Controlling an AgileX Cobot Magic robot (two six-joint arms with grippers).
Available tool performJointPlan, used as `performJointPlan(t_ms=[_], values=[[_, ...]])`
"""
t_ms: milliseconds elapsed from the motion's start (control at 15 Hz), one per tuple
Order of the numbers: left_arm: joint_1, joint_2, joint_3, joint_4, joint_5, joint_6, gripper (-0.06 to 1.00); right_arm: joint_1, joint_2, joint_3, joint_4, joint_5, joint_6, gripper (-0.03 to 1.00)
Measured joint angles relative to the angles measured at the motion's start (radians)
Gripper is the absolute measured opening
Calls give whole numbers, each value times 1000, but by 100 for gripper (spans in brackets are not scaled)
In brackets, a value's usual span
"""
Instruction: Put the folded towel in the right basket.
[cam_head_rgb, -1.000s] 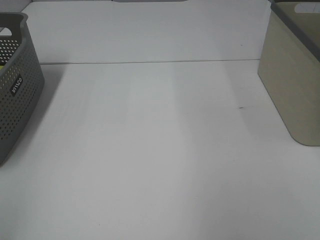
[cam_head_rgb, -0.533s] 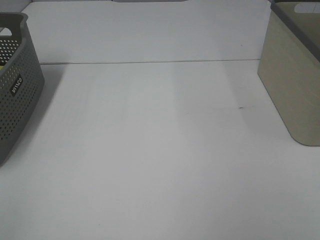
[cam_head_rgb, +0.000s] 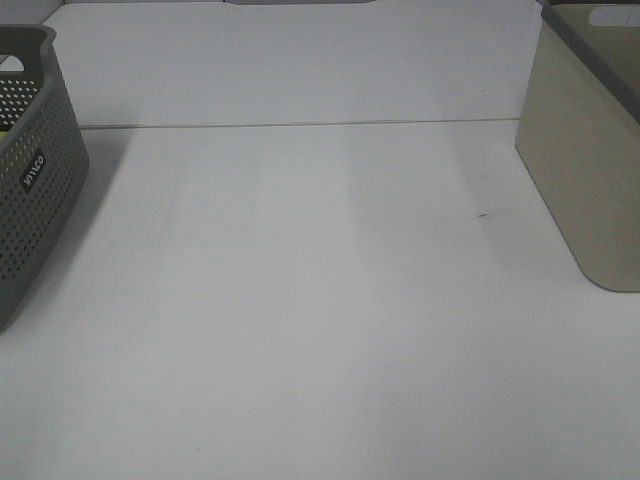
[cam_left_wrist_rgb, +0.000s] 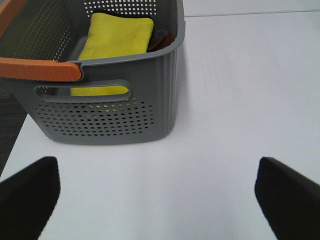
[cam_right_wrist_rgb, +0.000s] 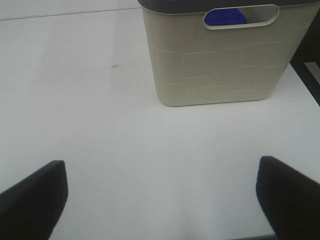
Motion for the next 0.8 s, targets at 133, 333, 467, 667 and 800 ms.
performJointPlan(t_ms=[133,333,467,667,800], values=[[0,0,0,0,0,0,99,0,0,0,0,0,0,97],[0,0,0,0,0,0,99,0,0,0,0,0,0,97],[0,0,0,0,0,0,99,0,0,0,0,0,0,97],[0,0,0,0,0,0,99,0,0,0,0,0,0,97],[0,0,0,0,0,0,99,0,0,0,0,0,0,97]])
